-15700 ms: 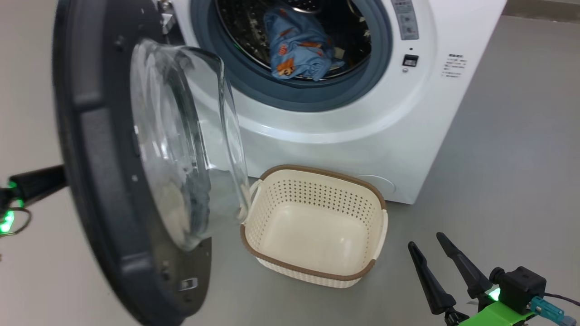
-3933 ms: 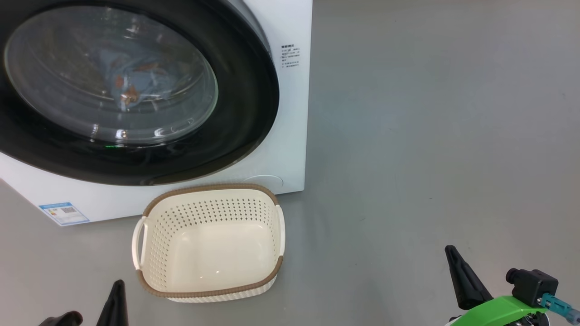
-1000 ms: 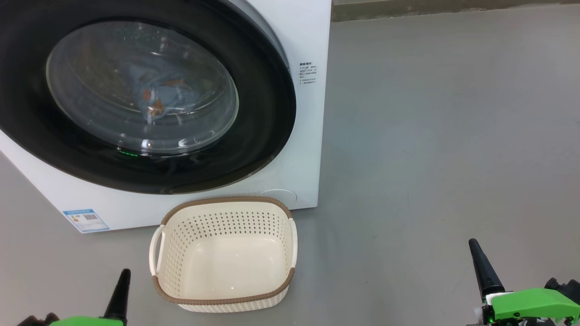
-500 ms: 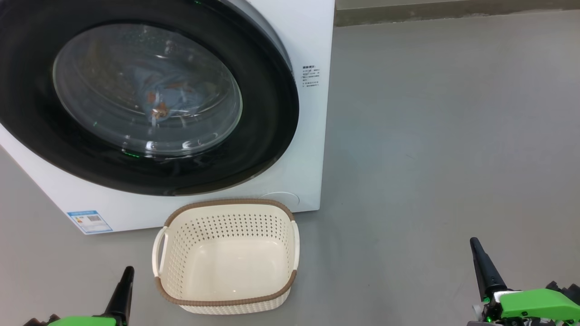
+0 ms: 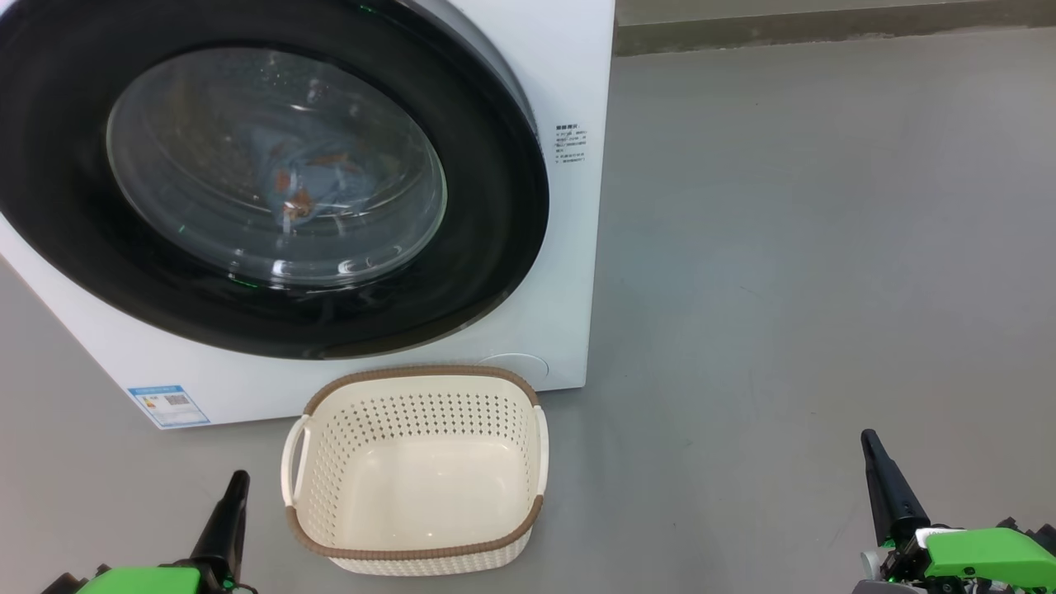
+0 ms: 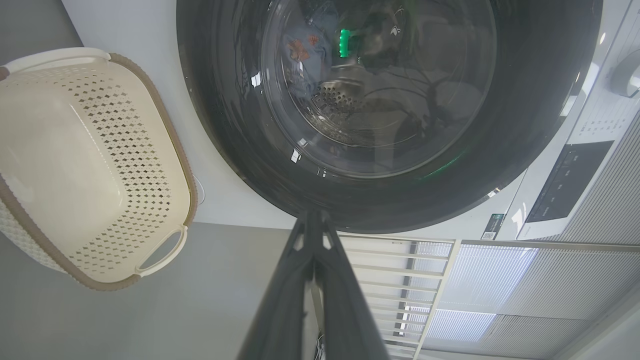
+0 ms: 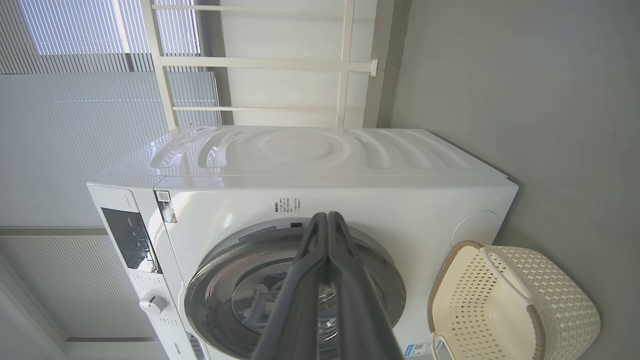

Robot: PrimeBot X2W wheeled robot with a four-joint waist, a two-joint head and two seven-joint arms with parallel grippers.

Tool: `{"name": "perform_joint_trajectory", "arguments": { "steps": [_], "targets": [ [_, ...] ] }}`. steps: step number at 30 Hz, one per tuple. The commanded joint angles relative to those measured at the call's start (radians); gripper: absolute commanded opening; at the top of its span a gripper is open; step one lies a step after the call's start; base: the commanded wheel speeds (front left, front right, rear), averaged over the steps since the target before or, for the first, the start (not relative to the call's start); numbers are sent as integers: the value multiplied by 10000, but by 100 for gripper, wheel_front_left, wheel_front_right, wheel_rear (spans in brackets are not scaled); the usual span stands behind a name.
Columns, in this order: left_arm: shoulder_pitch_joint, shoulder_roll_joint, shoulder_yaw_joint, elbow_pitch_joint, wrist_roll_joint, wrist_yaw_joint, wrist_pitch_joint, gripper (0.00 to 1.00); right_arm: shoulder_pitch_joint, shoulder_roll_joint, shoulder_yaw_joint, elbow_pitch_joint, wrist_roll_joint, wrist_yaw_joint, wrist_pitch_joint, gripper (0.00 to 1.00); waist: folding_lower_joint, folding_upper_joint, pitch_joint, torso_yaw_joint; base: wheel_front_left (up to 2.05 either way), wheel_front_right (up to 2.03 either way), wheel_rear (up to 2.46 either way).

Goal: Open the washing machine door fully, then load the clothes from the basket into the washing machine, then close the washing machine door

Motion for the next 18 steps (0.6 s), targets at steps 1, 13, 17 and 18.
{"name": "perform_joint_trajectory", "arguments": {
  "steps": [1, 13, 17, 18],
  "targets": [
    [-415, 108, 351, -283, -82, -29, 36, 0, -446, -18, 153, -307, 72, 16, 71, 0, 0, 0, 1, 0, 0, 0, 0],
    [-415, 108, 350, -283, -83, -29, 35, 0, -448, -4, 133, -306, 56, 16, 87, 0, 0, 0, 1, 0, 0, 0, 0],
    [-415, 108, 350, -283, -84, -29, 34, 0, -449, 0, 127, -306, 51, 16, 92, 0, 0, 0, 1, 0, 0, 0, 0],
    [-415, 108, 350, -284, -84, -29, 34, 0, -449, 1, 125, -306, 49, 16, 93, 0, 0, 0, 1, 0, 0, 0, 0]
  ]
}}
